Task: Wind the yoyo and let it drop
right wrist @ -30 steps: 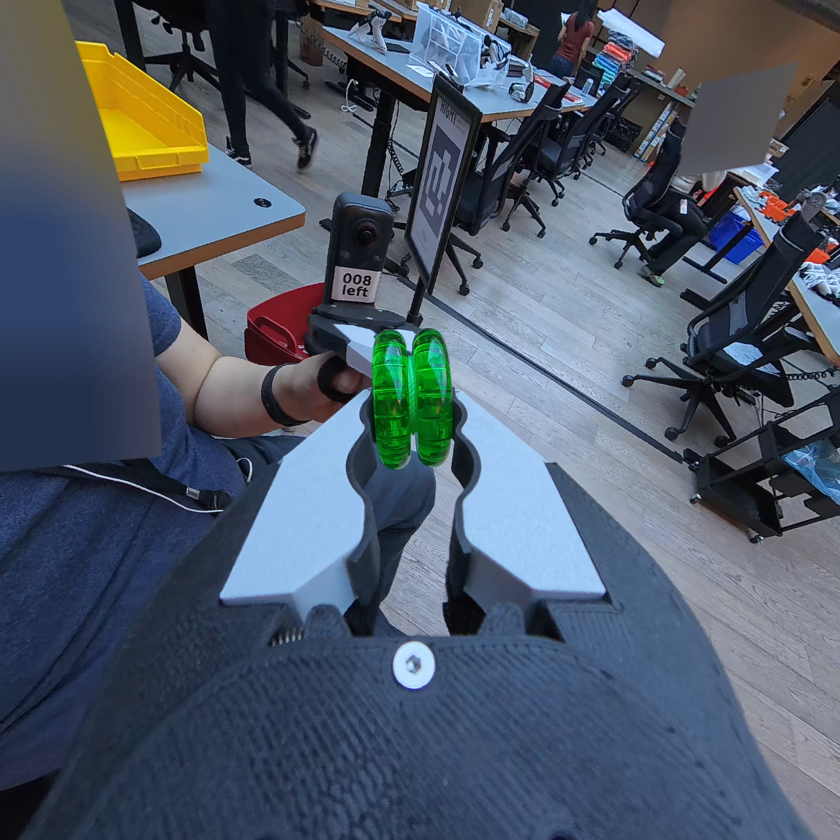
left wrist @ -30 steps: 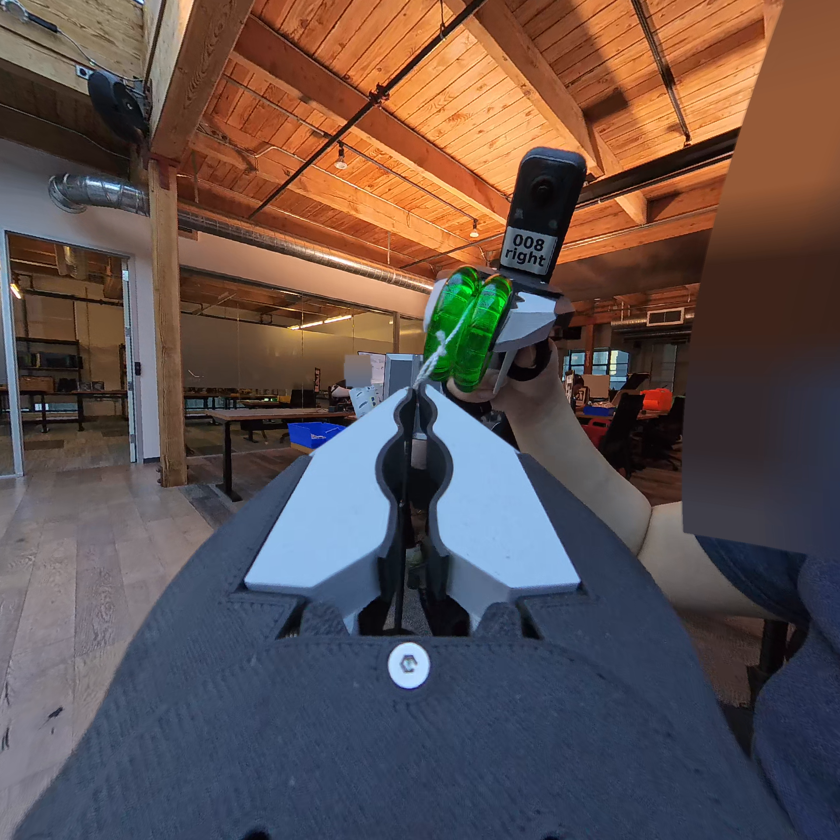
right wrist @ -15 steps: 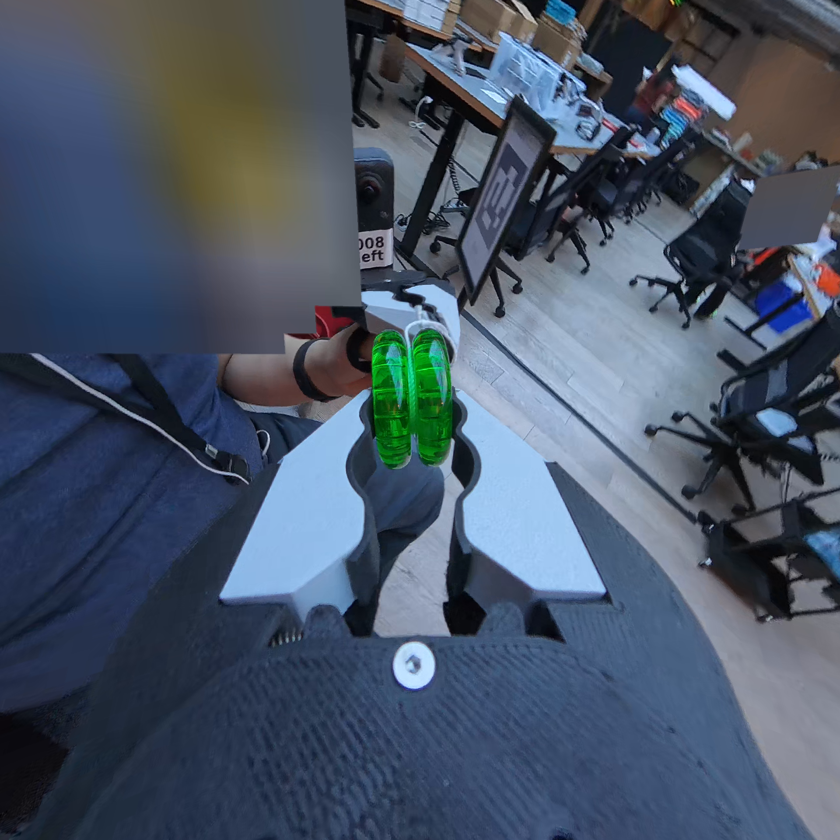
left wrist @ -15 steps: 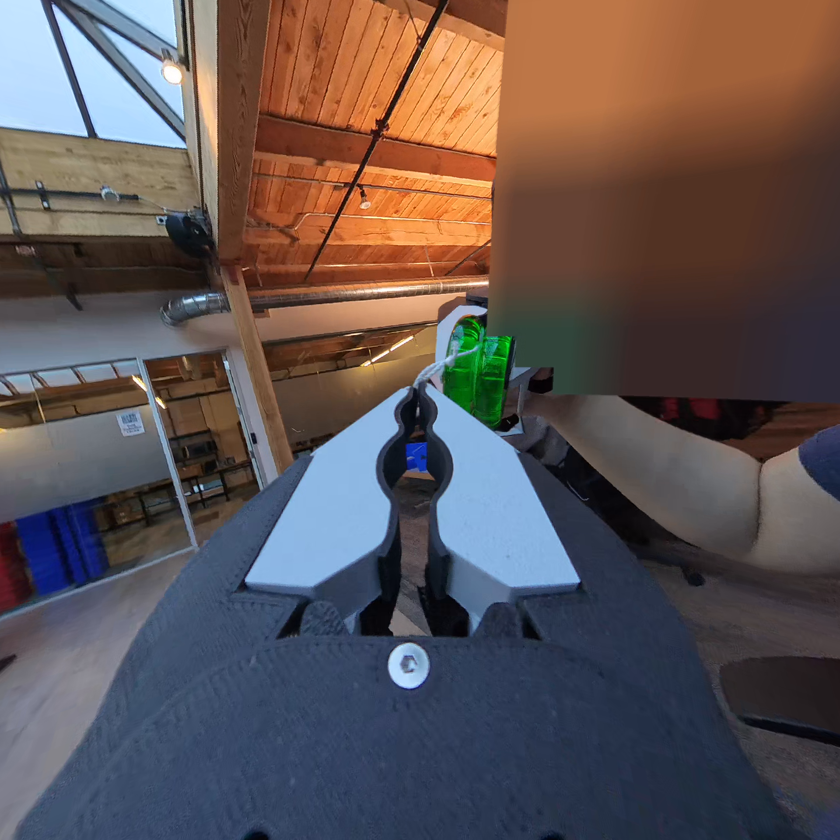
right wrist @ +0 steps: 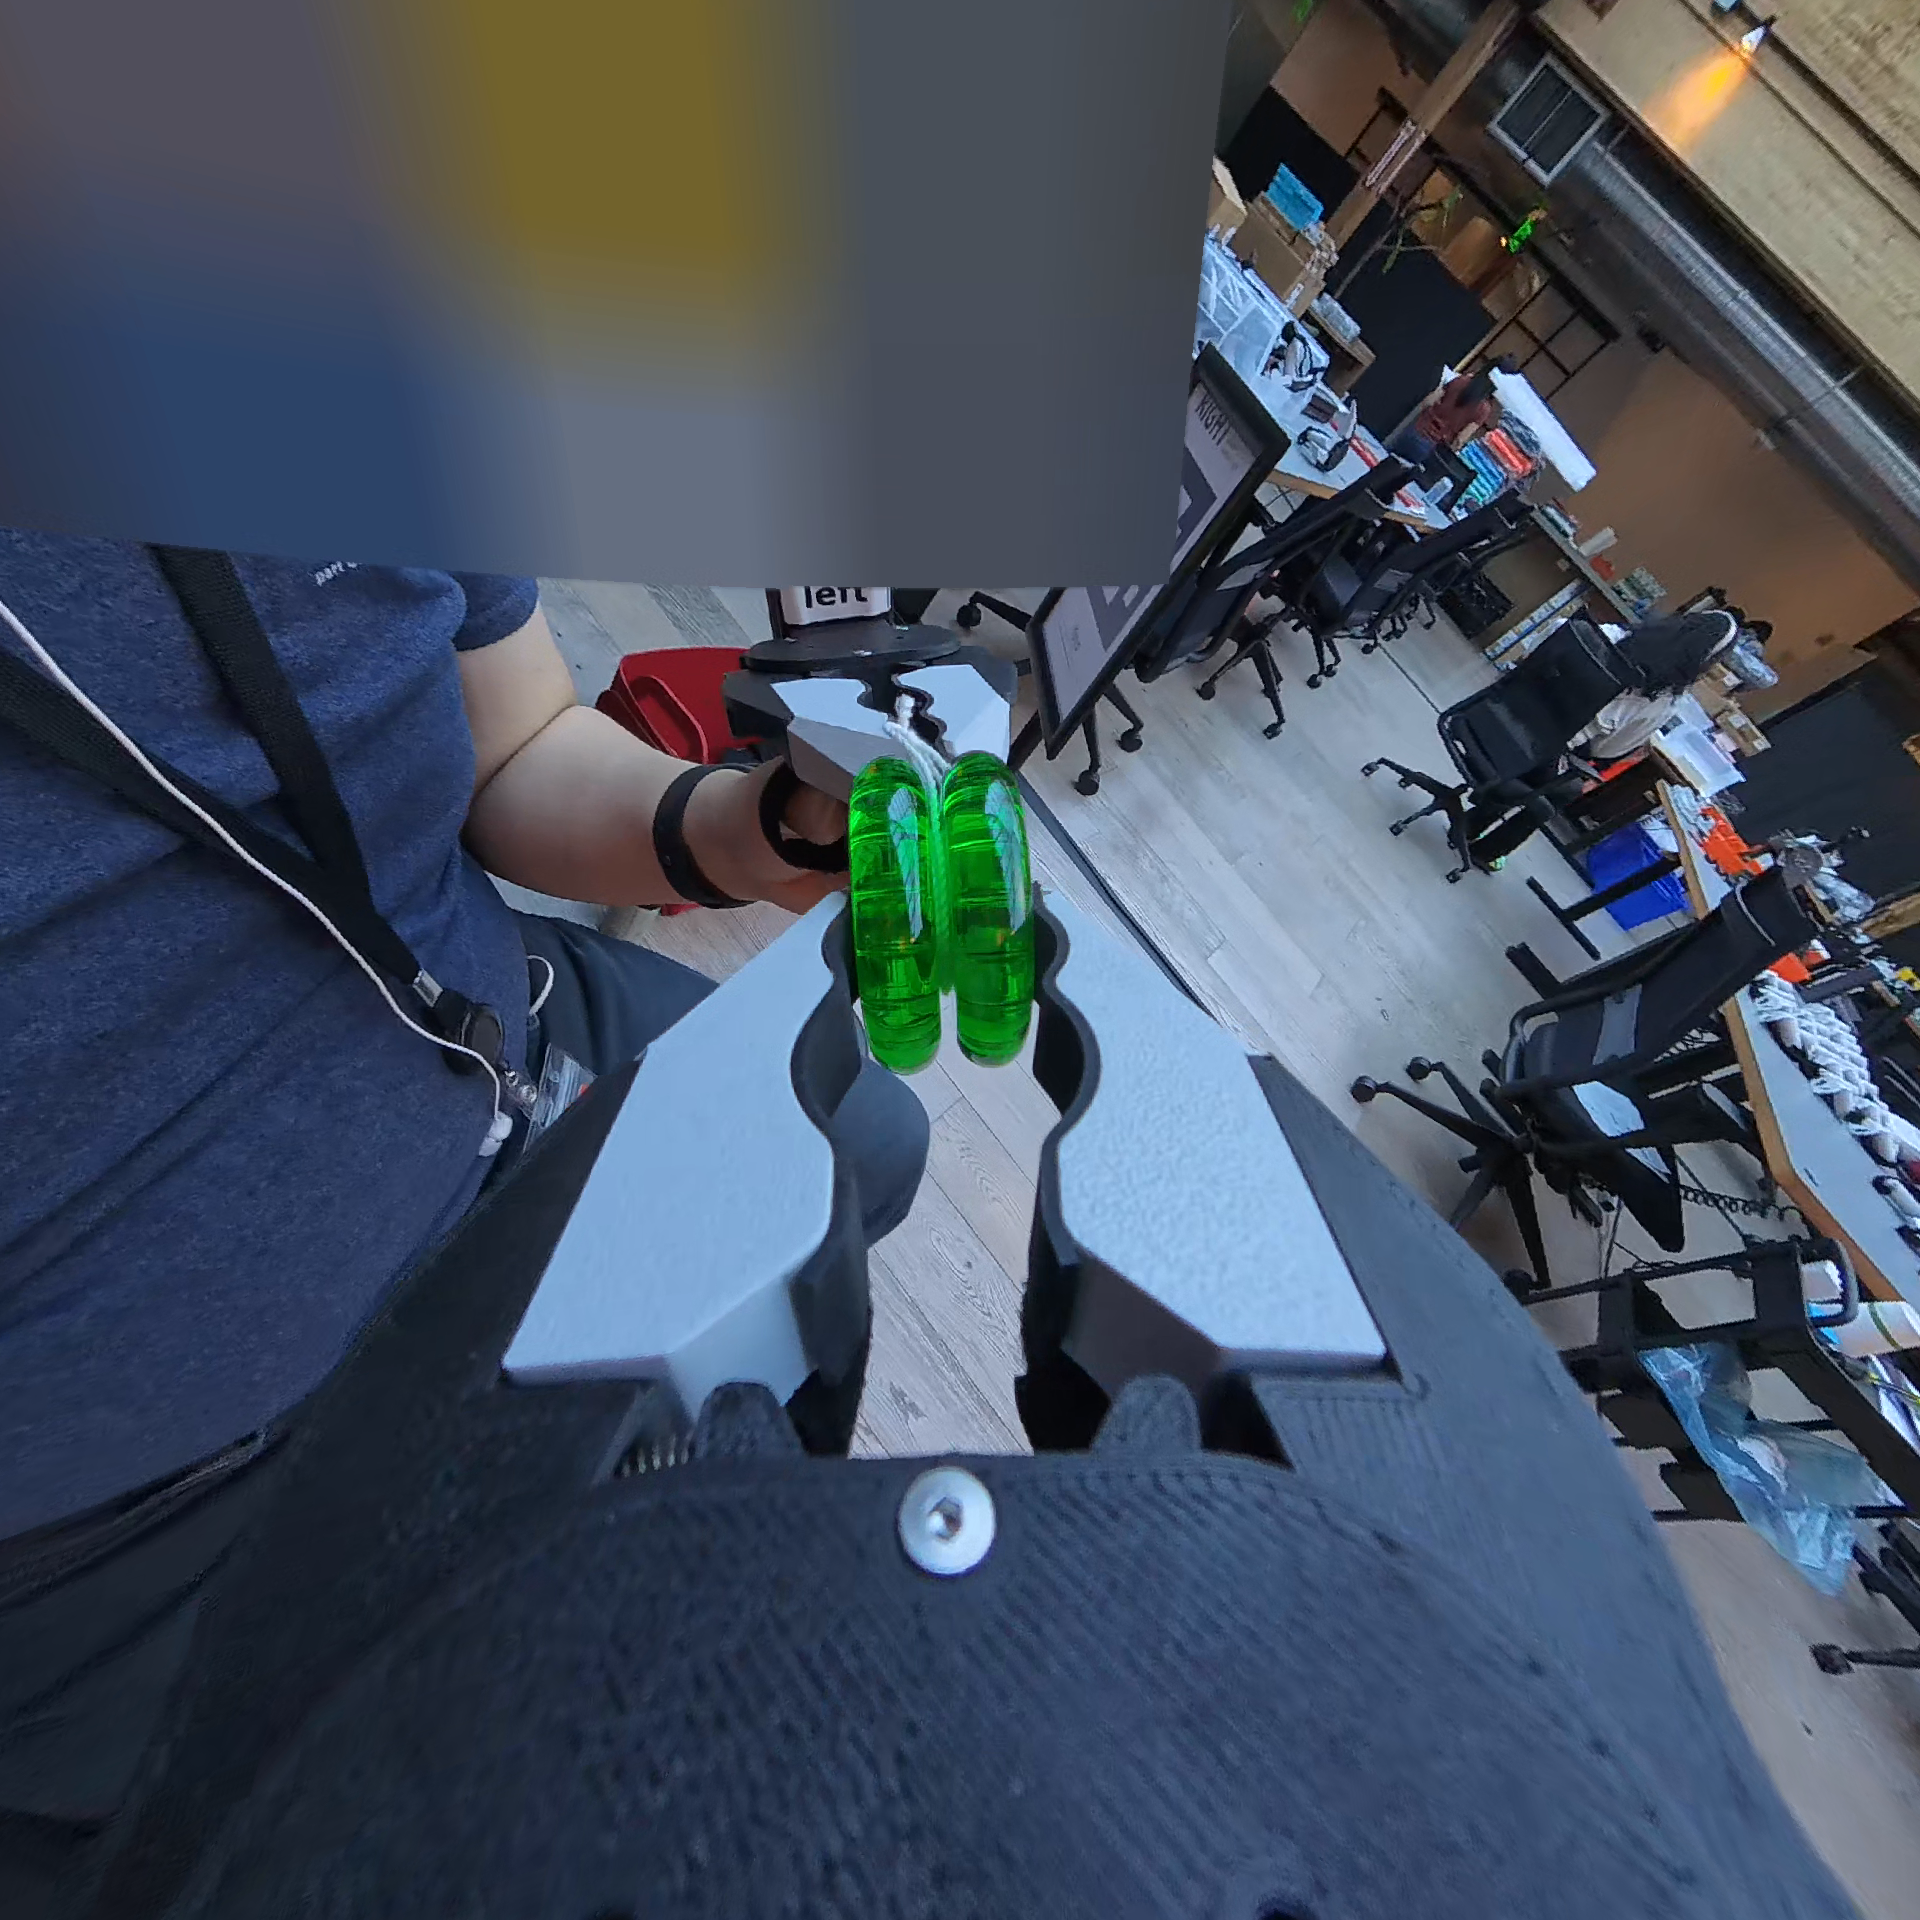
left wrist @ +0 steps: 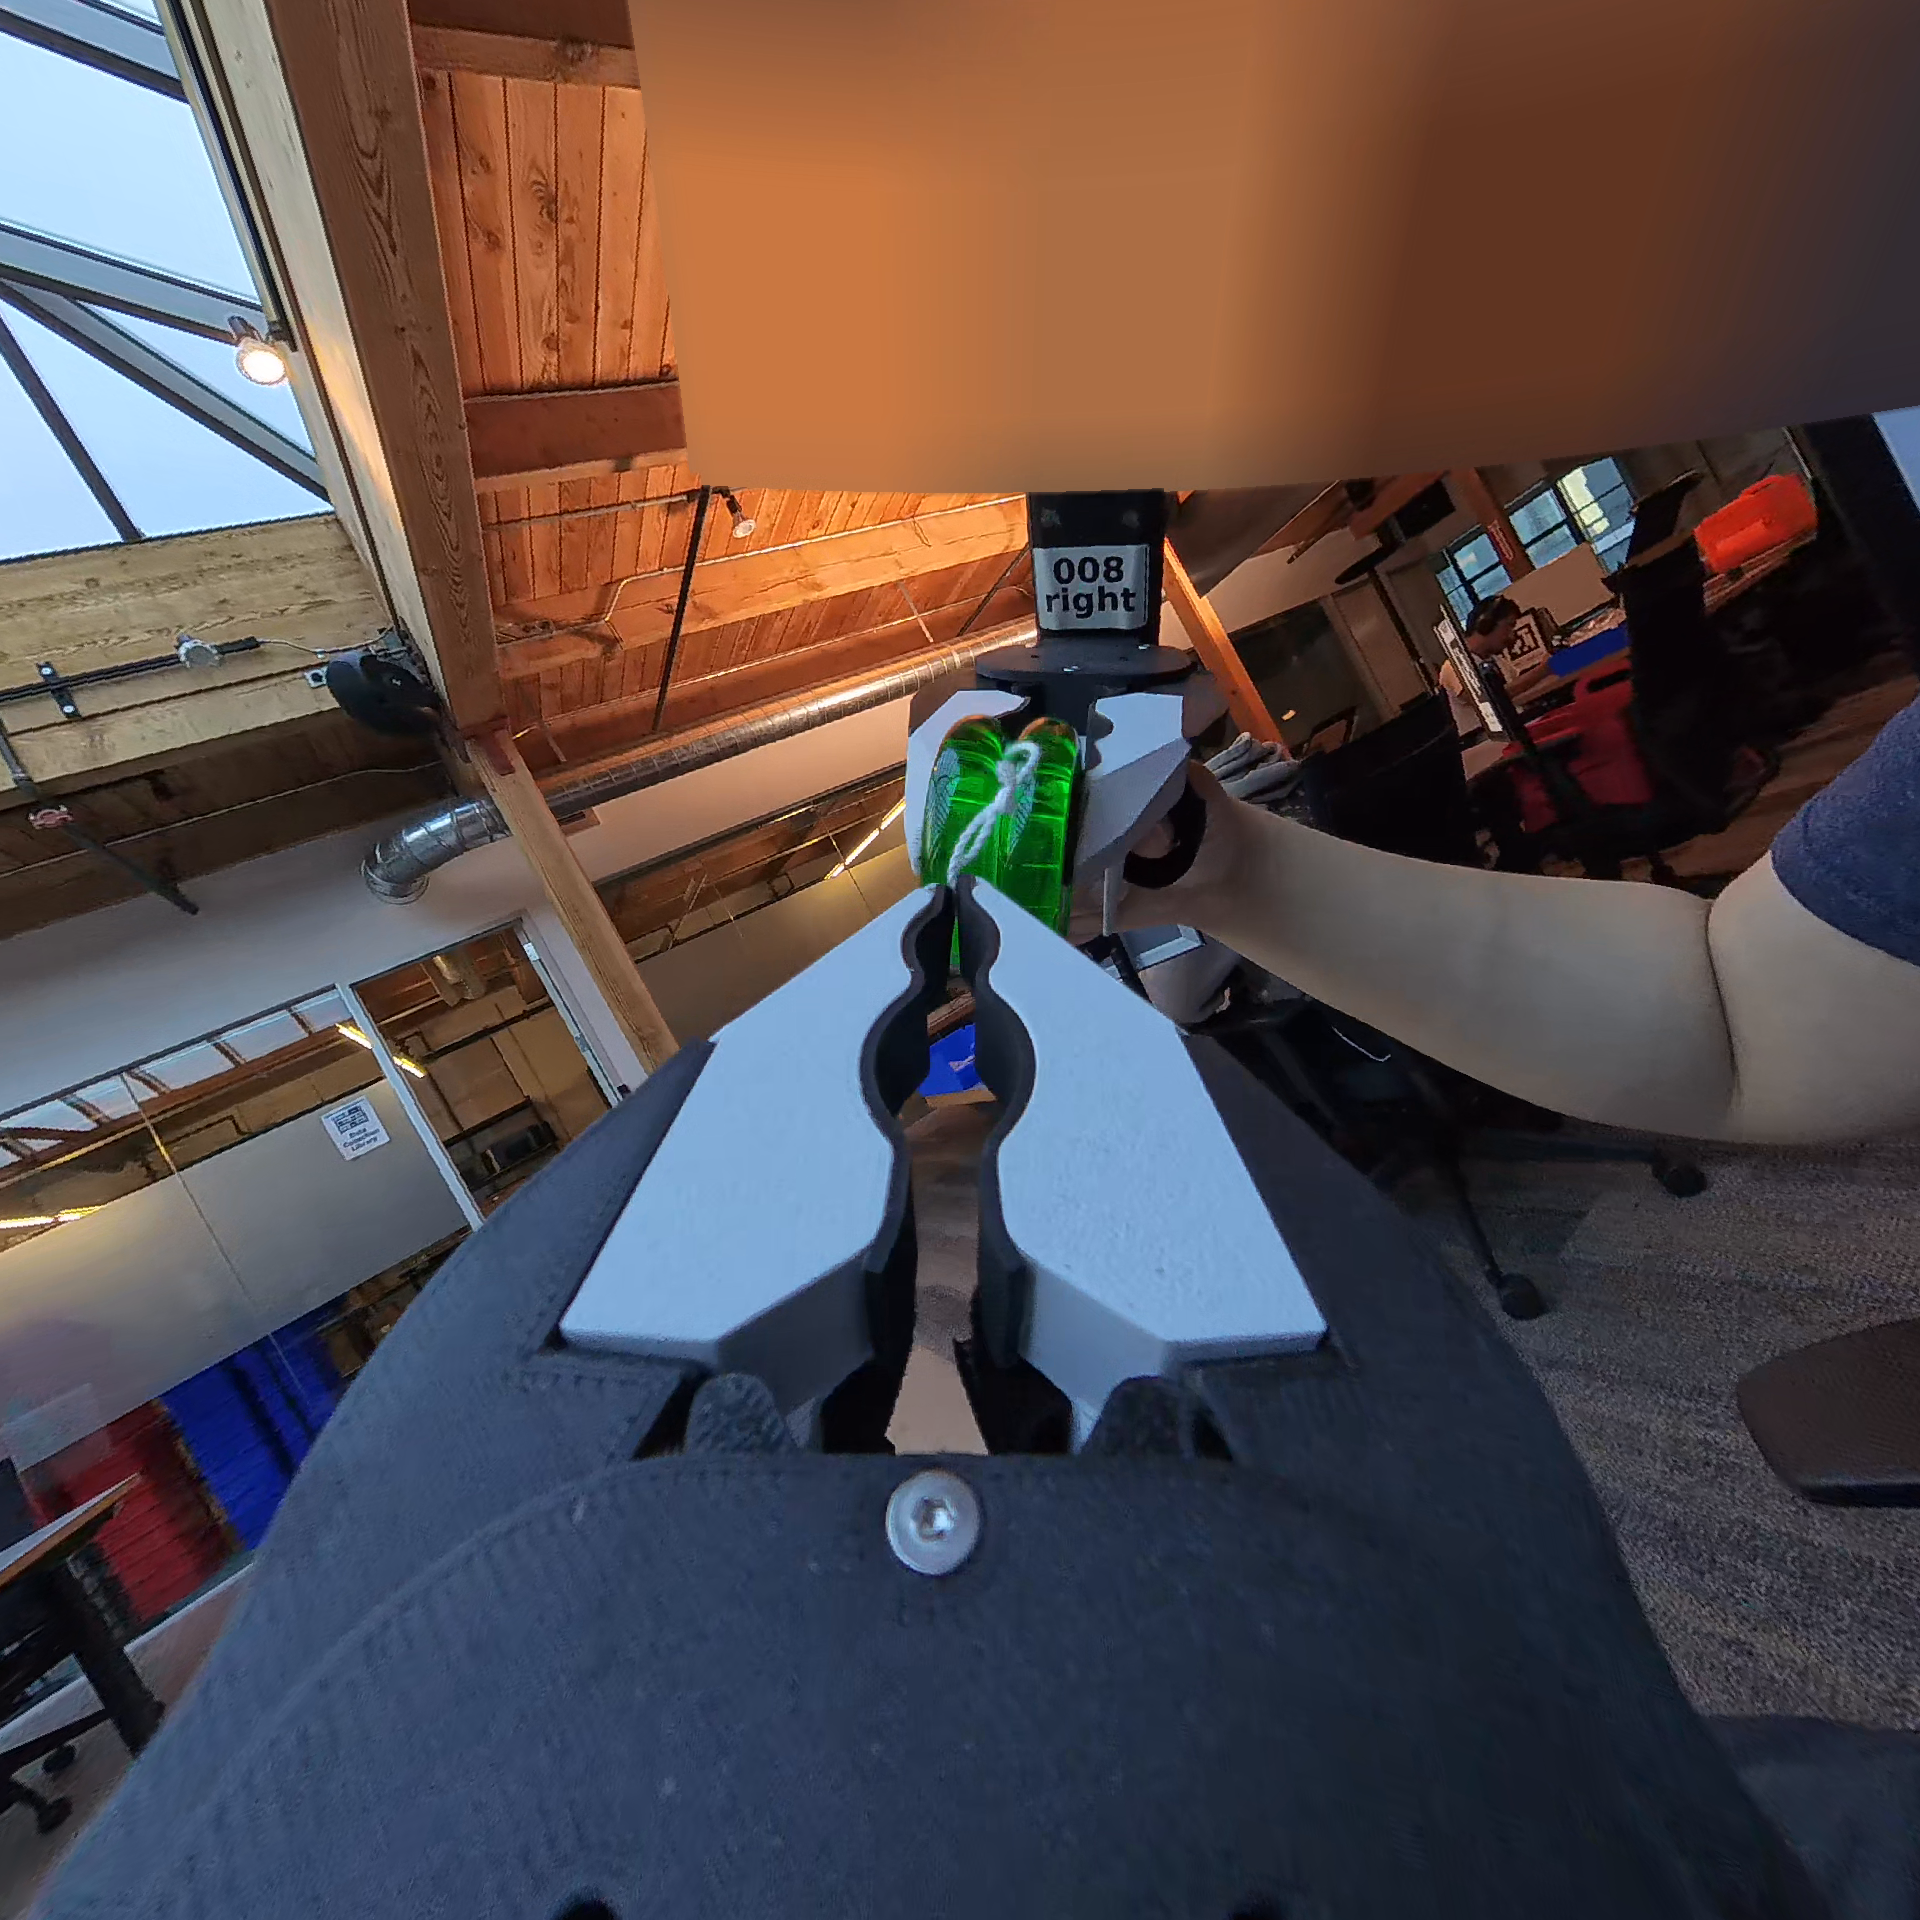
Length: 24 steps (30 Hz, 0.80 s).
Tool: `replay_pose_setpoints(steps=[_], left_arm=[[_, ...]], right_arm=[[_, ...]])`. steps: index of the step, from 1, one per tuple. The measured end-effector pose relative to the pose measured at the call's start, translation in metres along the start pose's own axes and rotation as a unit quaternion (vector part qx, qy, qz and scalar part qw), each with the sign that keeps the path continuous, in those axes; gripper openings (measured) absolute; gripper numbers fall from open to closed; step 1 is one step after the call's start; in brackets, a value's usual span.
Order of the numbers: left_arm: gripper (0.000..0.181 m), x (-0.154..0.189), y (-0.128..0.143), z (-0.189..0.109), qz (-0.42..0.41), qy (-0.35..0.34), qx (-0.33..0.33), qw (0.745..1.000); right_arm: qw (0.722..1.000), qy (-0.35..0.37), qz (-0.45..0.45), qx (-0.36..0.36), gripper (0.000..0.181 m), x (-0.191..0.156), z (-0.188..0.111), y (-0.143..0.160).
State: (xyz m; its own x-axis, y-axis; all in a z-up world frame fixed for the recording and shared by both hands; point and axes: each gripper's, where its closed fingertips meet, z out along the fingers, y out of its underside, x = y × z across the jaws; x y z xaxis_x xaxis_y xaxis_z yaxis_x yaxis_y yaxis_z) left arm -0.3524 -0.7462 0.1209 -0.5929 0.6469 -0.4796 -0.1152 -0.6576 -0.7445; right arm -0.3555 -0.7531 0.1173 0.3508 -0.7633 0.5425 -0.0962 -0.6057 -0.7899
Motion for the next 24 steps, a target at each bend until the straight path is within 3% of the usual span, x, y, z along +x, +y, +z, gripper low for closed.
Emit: replay_pose_setpoints(steps=[16, 24], left_arm=[[0.000, 0.007, -0.004, -0.002, 0.001, 0.007, 0.014, 1.000], [0.000, 0.012, -0.001, -0.002, 0.025, 0.014, 0.002, 1.000]], right_arm=[[0.999, 0.004, 0.018, 0.026, 0.028, -0.002, -0.004, -0.002], [0.999, -0.026, 0.032, 0.020, 0.027, -0.011, -0.001, 0.000]])
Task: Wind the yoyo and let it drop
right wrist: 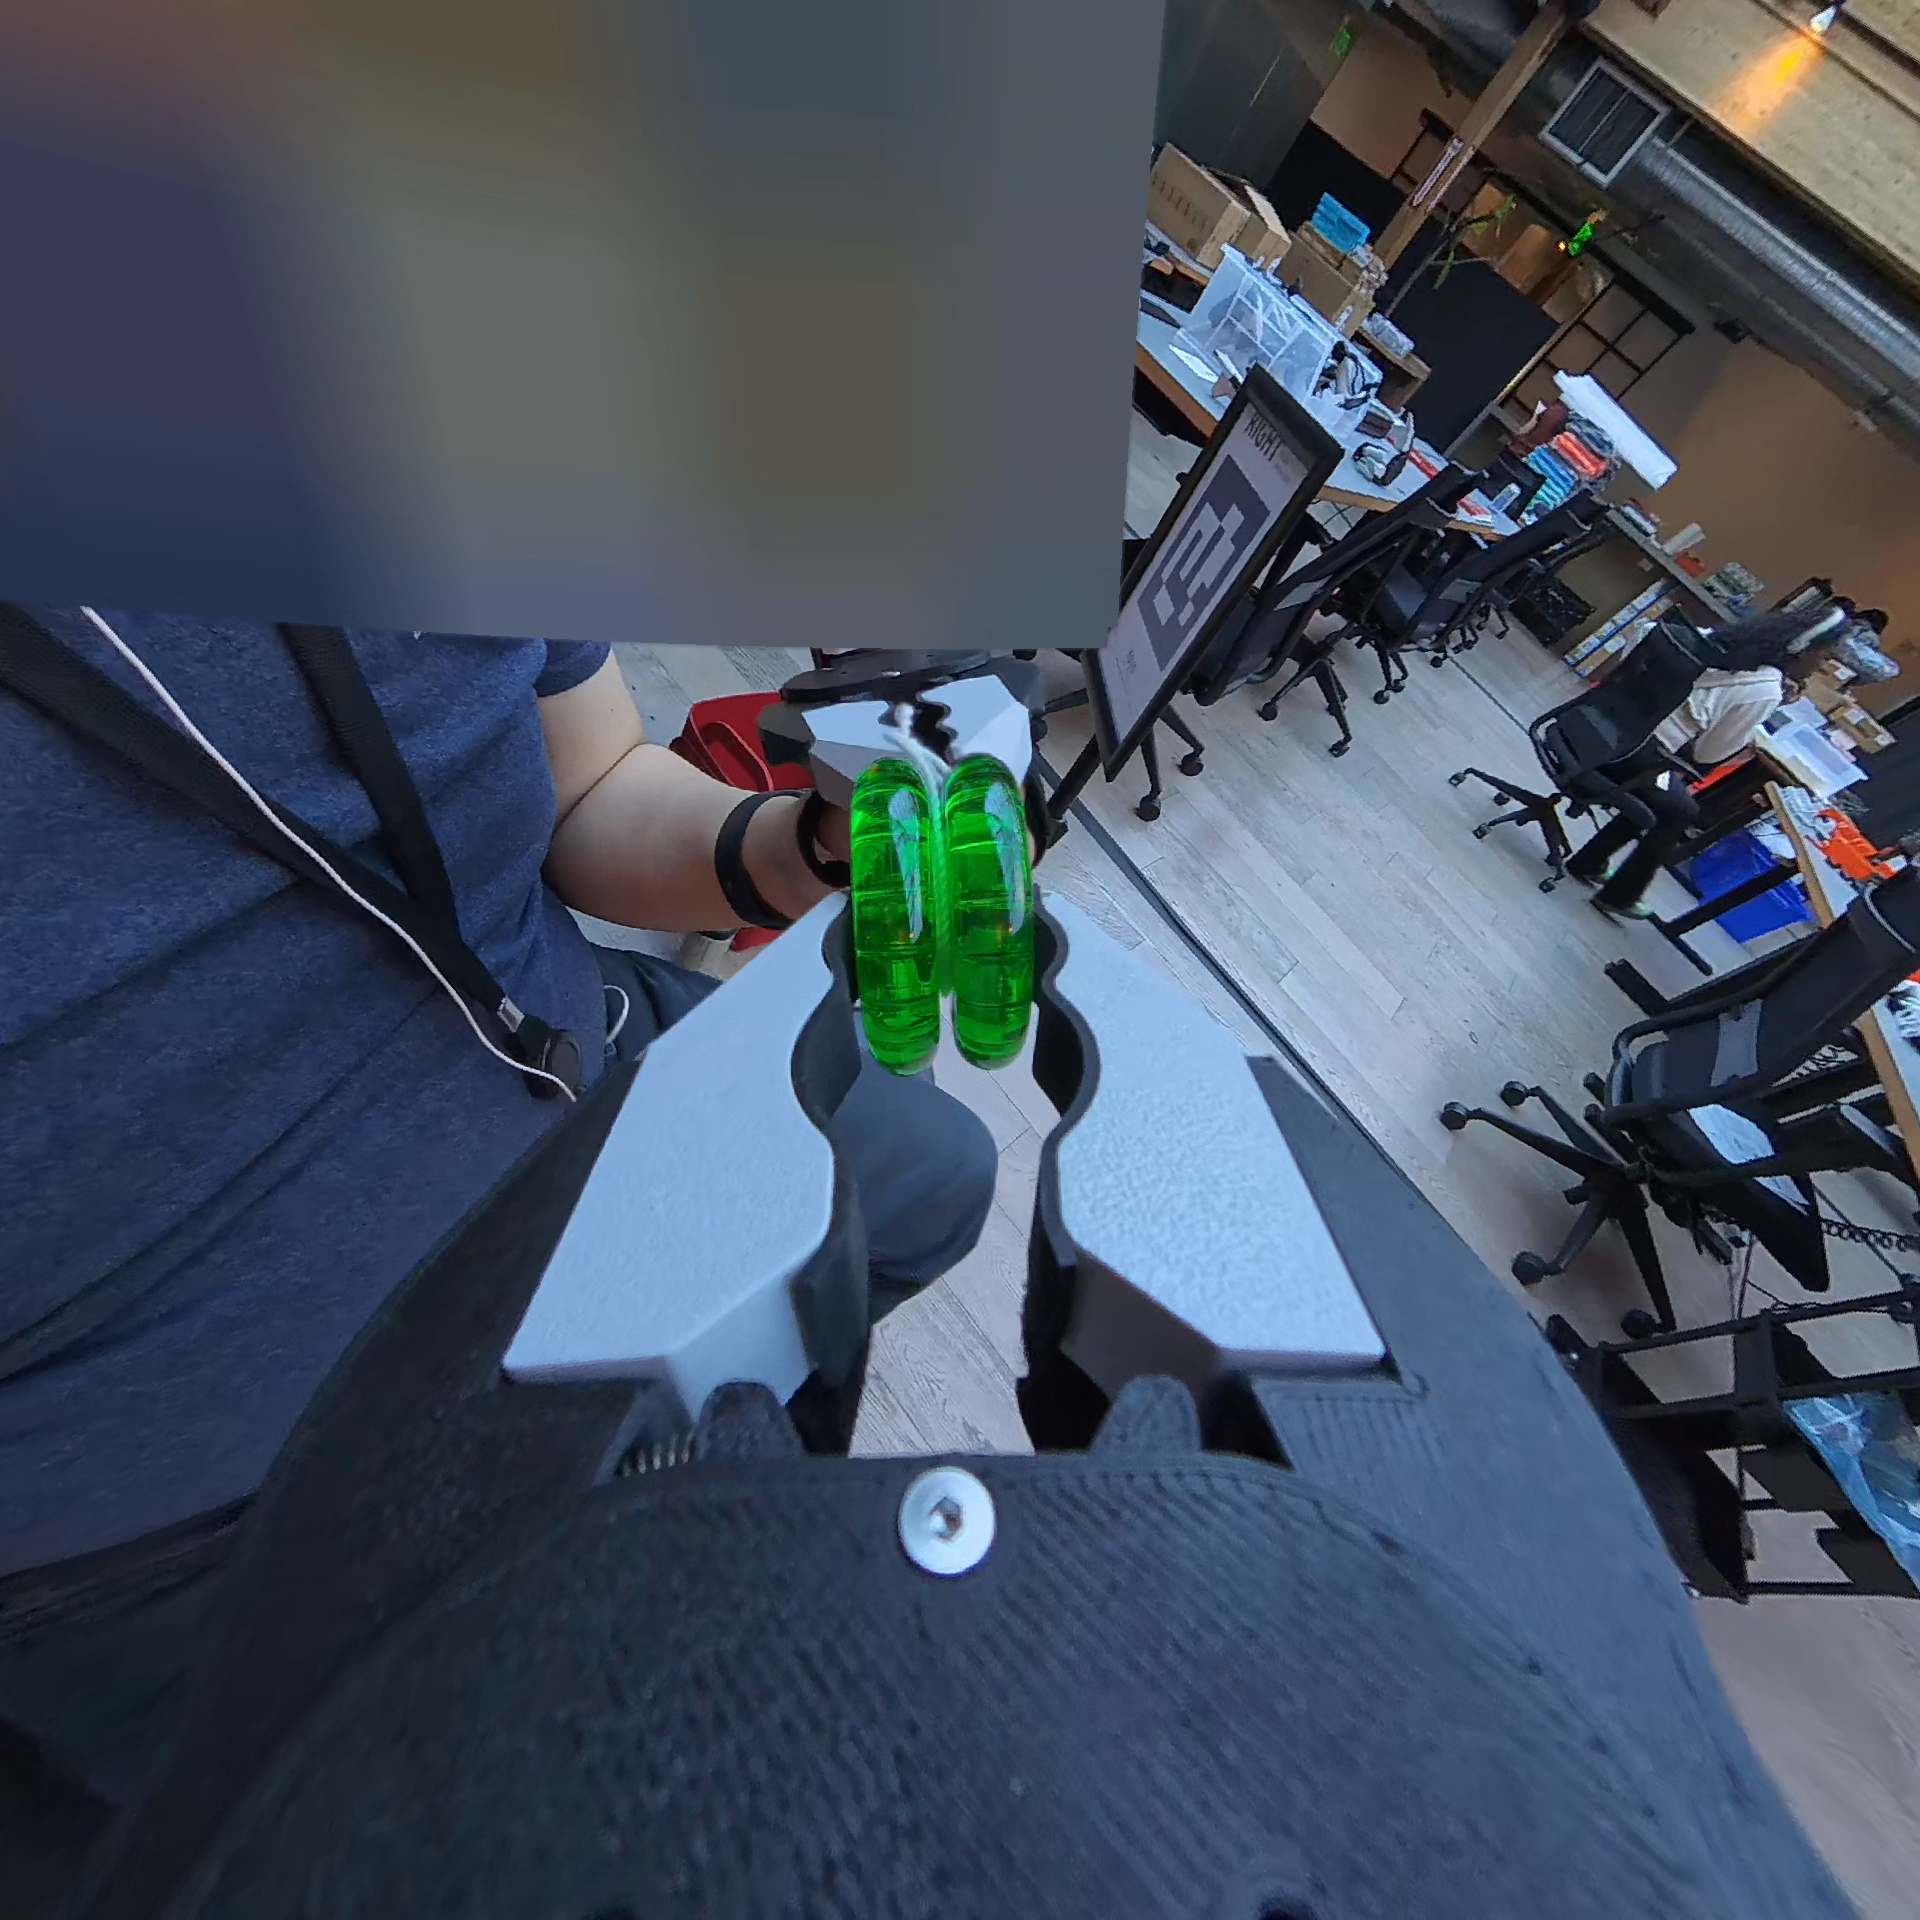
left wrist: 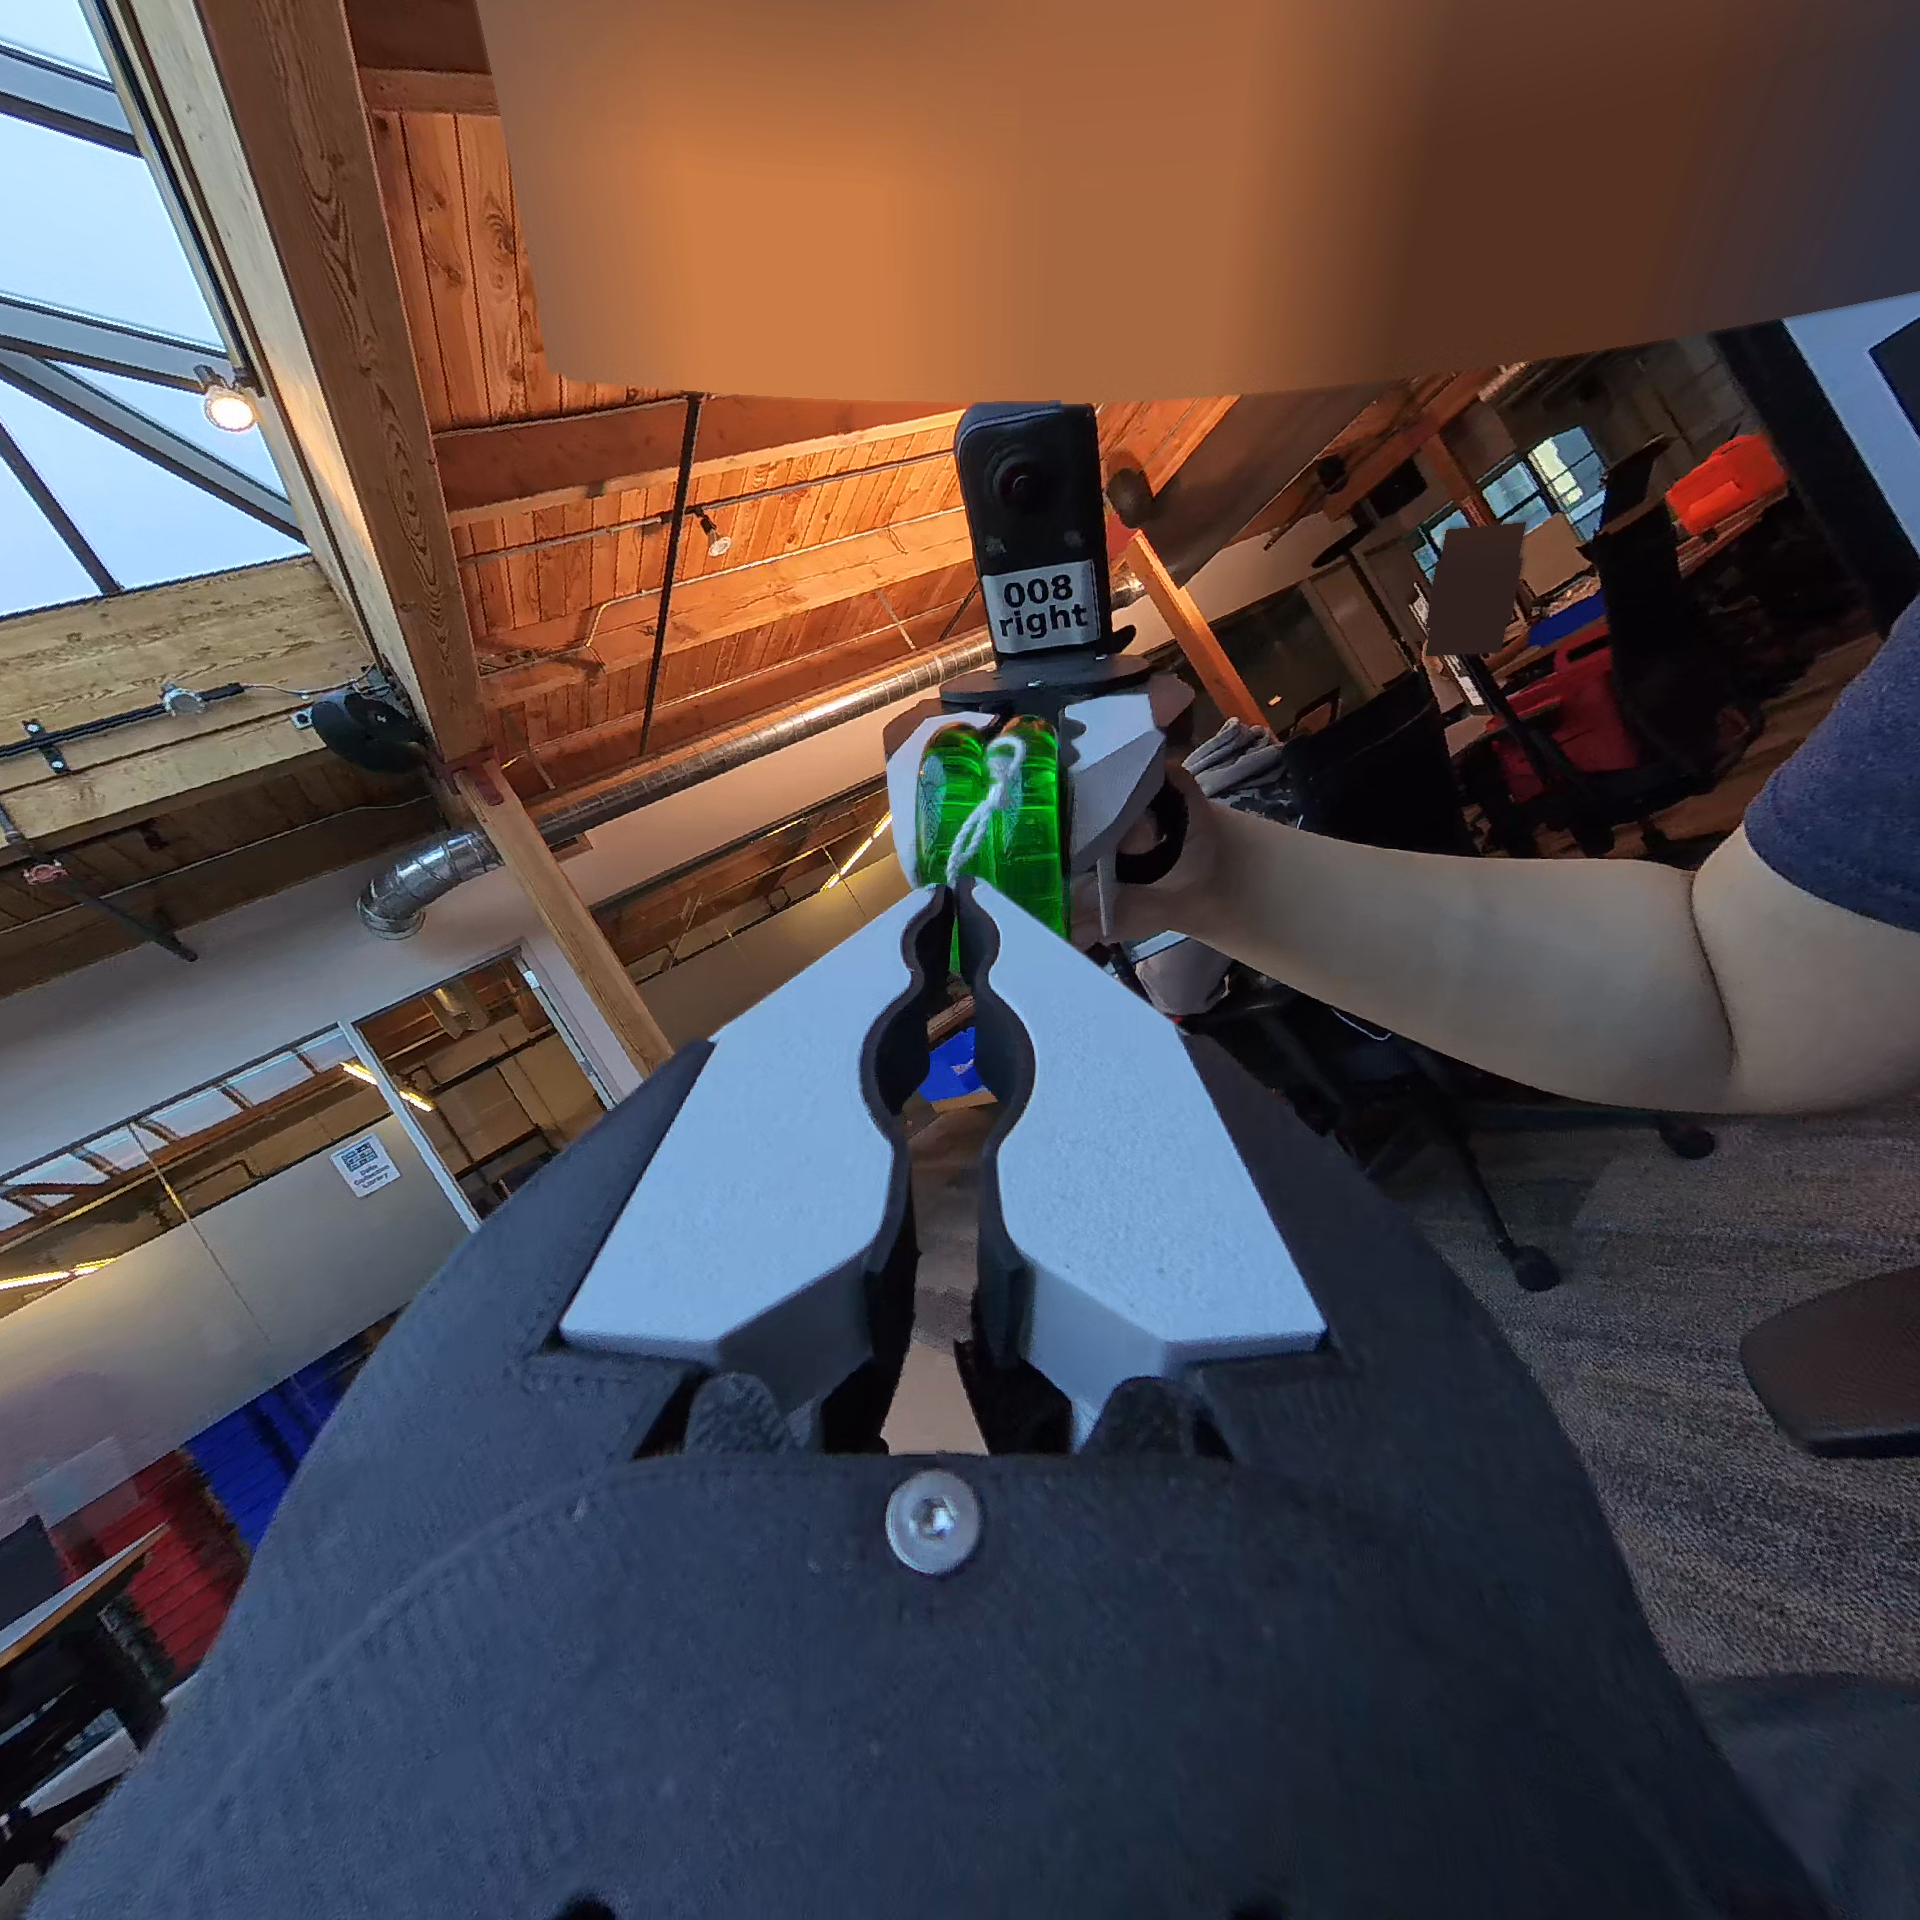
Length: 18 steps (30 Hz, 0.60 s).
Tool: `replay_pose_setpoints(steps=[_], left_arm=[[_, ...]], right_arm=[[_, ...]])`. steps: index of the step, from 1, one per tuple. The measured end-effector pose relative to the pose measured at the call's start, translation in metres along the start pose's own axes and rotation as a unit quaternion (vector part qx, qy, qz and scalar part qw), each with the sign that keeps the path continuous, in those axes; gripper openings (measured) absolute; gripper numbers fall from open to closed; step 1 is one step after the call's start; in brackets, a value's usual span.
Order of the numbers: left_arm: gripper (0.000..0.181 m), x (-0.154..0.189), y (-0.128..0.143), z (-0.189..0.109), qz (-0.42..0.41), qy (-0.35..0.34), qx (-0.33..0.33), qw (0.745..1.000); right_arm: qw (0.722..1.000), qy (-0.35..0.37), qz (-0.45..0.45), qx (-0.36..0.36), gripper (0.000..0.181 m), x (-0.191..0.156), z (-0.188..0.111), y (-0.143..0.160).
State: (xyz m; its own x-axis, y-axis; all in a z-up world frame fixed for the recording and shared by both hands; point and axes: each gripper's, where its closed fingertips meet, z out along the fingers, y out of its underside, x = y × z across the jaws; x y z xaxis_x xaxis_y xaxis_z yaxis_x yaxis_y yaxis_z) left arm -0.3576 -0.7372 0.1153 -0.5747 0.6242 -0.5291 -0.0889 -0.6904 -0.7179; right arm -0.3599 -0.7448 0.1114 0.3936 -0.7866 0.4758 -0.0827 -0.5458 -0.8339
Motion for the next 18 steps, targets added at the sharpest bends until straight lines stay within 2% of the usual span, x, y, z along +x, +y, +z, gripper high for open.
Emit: replay_pose_setpoints(steps=[8, 18], left_arm=[[0.000, -0.003, 0.003, 0.001, 0.014, -0.015, -0.010, 1.000], [0.000, -0.009, 0.001, 0.001, -0.010, -0.047, 0.005, 0.999]], right_arm=[[1.000, 0.005, -0.009, 0.007, 0.027, -0.006, 0.000, -0.005], [0.998, 0.030, -0.040, -0.026, 0.028, -0.010, 0.010, 0.002]])
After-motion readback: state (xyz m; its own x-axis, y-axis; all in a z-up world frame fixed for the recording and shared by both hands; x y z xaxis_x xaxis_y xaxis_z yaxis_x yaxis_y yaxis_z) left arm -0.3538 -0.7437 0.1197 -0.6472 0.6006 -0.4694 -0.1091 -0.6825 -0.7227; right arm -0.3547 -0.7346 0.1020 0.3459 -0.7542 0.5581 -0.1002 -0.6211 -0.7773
